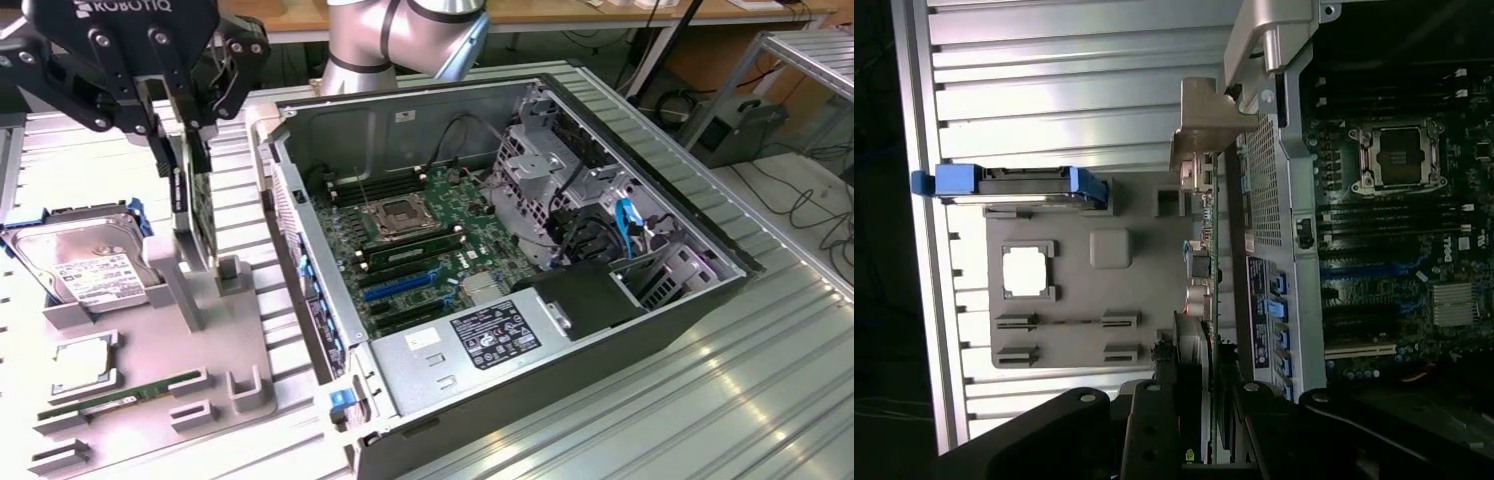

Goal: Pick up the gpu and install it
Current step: 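Pick up the gpu and move the gpu toward the slot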

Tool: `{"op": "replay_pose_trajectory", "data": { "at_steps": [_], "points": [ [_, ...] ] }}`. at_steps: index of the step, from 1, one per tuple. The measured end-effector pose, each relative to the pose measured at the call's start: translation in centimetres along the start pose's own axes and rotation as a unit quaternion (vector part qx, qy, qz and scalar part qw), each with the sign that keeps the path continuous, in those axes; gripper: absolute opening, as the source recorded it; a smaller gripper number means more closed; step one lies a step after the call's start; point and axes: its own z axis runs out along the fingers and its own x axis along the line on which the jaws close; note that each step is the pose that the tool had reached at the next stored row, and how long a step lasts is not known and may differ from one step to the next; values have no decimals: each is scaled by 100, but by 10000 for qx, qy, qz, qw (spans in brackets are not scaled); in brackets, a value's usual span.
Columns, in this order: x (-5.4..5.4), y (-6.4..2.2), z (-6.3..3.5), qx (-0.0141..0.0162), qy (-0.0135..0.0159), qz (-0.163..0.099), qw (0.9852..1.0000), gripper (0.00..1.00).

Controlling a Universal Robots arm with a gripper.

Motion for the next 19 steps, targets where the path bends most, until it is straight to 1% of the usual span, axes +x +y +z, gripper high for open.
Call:
{"op": "replay_pose_trajectory", "data": {
  "at_steps": [10, 19],
  "points": [
    [-26, -4, 179, 0, 0, 0, 10000, 26],
    [-89, 0, 198, 0, 0, 0, 10000, 26]
  ]
}}
